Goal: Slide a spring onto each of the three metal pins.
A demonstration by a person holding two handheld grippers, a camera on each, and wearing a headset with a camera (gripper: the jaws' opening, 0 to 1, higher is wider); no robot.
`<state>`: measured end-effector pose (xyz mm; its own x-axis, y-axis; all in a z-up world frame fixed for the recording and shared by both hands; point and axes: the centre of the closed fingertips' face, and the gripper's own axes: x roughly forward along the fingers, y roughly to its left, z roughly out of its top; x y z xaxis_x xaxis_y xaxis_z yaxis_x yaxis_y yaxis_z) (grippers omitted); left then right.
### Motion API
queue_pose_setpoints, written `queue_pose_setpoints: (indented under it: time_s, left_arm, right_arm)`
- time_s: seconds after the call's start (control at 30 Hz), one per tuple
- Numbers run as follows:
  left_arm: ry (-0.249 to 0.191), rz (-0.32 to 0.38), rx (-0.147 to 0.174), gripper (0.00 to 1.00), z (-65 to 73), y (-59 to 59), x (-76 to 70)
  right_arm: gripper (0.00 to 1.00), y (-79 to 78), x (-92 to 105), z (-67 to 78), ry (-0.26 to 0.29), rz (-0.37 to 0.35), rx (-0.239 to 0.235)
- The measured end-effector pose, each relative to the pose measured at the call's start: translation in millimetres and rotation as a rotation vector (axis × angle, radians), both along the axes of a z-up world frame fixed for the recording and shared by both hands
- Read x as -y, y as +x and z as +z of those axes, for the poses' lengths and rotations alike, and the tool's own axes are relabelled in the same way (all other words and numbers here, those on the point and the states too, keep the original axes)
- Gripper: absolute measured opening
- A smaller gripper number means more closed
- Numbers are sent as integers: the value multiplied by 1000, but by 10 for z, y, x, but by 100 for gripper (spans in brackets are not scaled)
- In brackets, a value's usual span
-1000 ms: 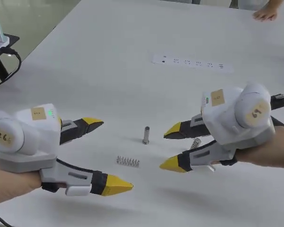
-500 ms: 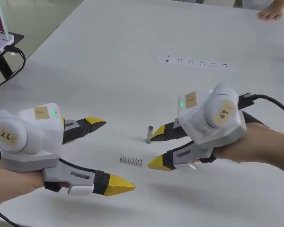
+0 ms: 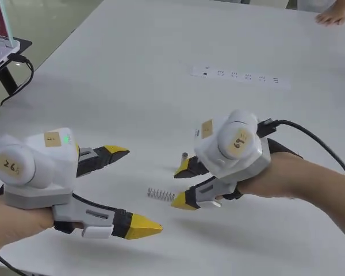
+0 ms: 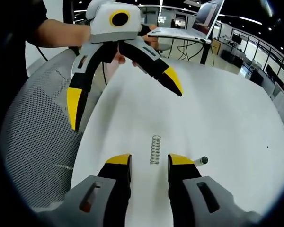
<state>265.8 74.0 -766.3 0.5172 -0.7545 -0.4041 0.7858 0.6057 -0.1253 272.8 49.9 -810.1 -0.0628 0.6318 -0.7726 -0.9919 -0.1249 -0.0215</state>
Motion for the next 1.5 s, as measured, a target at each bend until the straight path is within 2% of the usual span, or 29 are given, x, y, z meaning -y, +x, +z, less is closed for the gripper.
queue_pose_setpoints:
  time_s: [0.23,0.43,0.57,0.7,1.1,1.33,1.5]
  left_arm:
    - [1,7,-1,94,-7,-12,-24]
    - [4,4,-2,94,-12,-24,-9]
    - [0,5,-1,95,-4,-24,-6]
    - [3,9,-1,95,-12,-27,-21]
    - [3,12,-3,95,-17,-57,-23]
    - [-1,16,-2,95,-14,-54,-41]
    - [0,17,-2,95,-16,-48,-53]
  right_arm:
    - [28,-12,-12,-139,-26,-4,-10]
    - [25,47,-92,-201,-30,-58,-21]
    - [23,95,-96,-268,-59,-89,-14]
    - [21,105,-115,-299,-51,-135,-53]
    - [19,59,-84,-400,-67,-134,-66]
    - [18,67,-130,-394,-62,-132,-60]
    - [15,82,-142,-438,-85,-127,-49]
